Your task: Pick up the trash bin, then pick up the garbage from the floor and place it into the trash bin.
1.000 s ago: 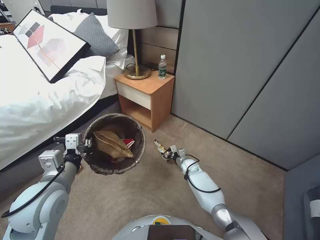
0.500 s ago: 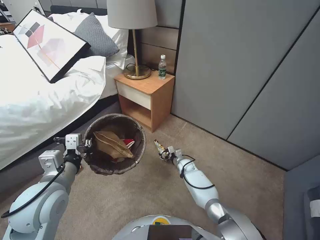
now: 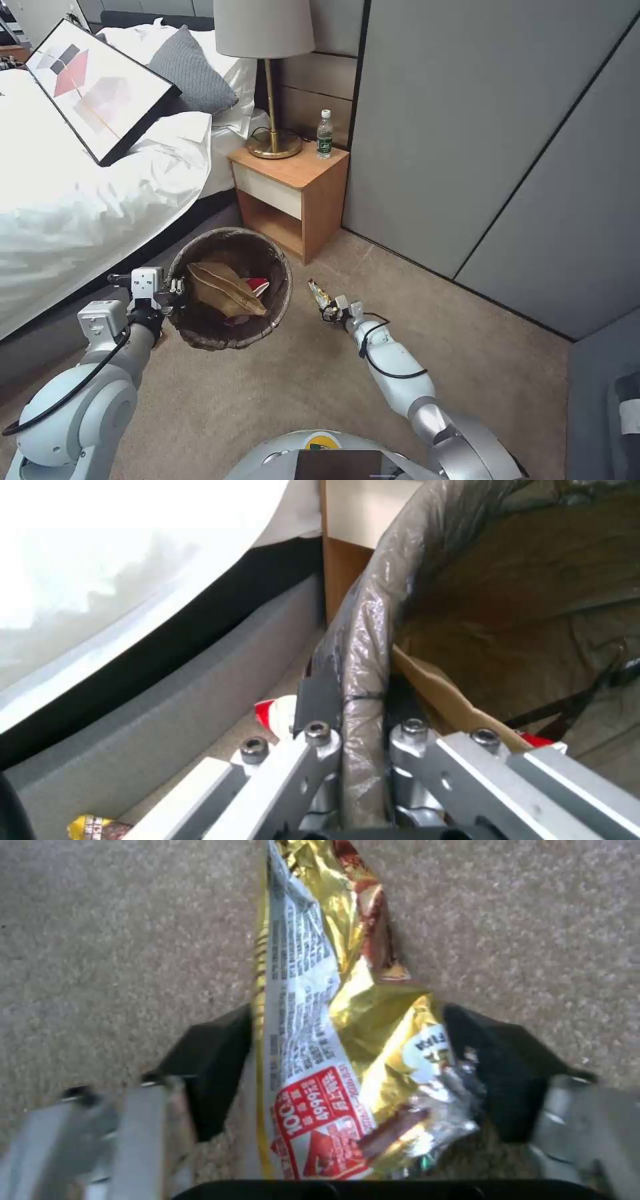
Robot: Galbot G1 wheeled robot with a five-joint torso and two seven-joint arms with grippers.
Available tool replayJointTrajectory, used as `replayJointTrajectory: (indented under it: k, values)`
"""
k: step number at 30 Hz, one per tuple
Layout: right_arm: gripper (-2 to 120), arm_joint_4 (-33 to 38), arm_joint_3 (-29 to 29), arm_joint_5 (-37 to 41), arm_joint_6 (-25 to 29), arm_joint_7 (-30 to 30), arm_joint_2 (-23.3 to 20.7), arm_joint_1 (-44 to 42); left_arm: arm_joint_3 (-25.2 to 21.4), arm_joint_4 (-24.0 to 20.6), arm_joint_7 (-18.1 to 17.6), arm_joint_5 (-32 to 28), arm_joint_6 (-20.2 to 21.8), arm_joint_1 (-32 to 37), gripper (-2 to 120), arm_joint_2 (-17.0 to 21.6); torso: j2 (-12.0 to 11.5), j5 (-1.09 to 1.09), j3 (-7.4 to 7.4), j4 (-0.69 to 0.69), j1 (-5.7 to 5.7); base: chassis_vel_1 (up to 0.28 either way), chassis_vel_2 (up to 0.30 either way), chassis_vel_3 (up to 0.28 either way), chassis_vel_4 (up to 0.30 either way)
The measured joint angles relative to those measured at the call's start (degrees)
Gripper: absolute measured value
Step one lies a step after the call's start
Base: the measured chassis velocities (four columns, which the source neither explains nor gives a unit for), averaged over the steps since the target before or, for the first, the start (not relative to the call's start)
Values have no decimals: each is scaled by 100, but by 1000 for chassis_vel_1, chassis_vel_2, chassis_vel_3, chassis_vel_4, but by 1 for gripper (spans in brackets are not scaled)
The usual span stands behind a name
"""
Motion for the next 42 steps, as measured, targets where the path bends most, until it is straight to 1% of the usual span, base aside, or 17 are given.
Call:
replayJointTrajectory:
  k: [1, 5, 6, 10, 11, 15, 19, 22, 25, 26, 30, 31, 34, 35, 39, 40, 42]
  values:
    - [68, 0, 0, 0, 0, 0, 0, 0, 0, 0, 0, 0, 0, 0, 2, 0, 0, 0, 0, 0, 0, 0, 0, 0, 0]
    - [50, 2, 1, -3, 10, -20, 2, -21, 1, 0, 0, 2, 0, -1, 2, -2, 0, -1, 0, -1, 0, 0, 0, 0, 0]
    - [50, 2, 1, -3, 10, -20, 2, -21, 1, 0, 0, 2, 0, -1, 2, -2, 0, -1, 0, -1, 0, 0, 0, 0, 0]
    - [32, -66, 9, 0, 43, -41, 20, -10, 12, 0, 0, 14, 0, -3, 2, -11, 0, 0, 0, 1, 0, 0, 0, 0, 0]
    - [32, -66, 9, 0, 43, -41, 20, -10, 12, 0, 0, 14, 0, -3, 2, -11, 0, 0, 0, 1, 0, 0, 0, 0, 0]
    - [14, -112, 29, 10, 84, -45, 18, -9, 19, 0, 0, 21, 0, 1, 2, -9, 0, 2, 0, 3, 0, 0, 0, 0, 0]
    - [0, -25, 46, 27, 91, -34, -4, -57, 19, 0, 0, 22, 0, 1, 2, -1, 0, 3, 0, 3, 0, 0, 0, 0, 0]
    - [0, 172, 58, 24, 103, 29, -58, -145, 22, 0, -1, 23, 0, 4, 2, -1, 0, 3, 0, 3, 0, 0, 0, 0, 0]
    - [0, 826, 66, 26, 86, 120, -228, -418, 24, 0, -1, 23, 0, 14, 2, -3, 0, 2, 0, 1, 0, 0, 0, 0, 0]
    - [0, 826, 66, 26, 86, 120, -228, -418, 24, 0, -1, 23, 0, 14, 2, -3, 0, 2, 0, 1, 0, 0, 0, 0, 0]
    - [0, 2049, 65, 41, -19, 217, -550, -902, 20, 0, -2, 15, 0, 18, 2, 2, 0, 2, 0, 1, 0, 0, 0, 0, 0]
    - [0, 2049, 65, 41, -19, 217, -550, -902, 20, 0, -2, 15, 0, 18, 2, 2, 0, 2, 0, 1, 0, 0, 0, 0, 0]
    - [0, 3733, 69, 216, -269, 265, -977, -1443, 25, 0, -3, -1, 0, 0, 2, -20, 0, 1, 0, 1, 0, 0, 0, 0, 0]
    - [0, 3733, 69, 216, -269, 265, -977, -1443, 25, 0, -3, -1, 0, 0, 2, -20, 0, 1, 0, 1, 0, 0, 0, 0, 0]
    - [0, 5352, 192, 402, -505, 277, -1379, -1915, 47, 0, -4, 2, 0, -14, 2, -37, 0, 2, 0, 0, 0, 0, 0, 0, 0]
    - [0, 5352, 192, 402, -505, 277, -1379, -1915, 47, 0, -4, 2, 0, -14, 2, -37, 0, 2, 0, 0, 0, 0, 0, 0, 0]
    - [0, 6060, 244, 540, -627, 324, -1502, -2040, 52, 2, -4, 6, 0, -16, 2, -41, 0, 0, 0, 0, 0, 0, 0, 0, 0]
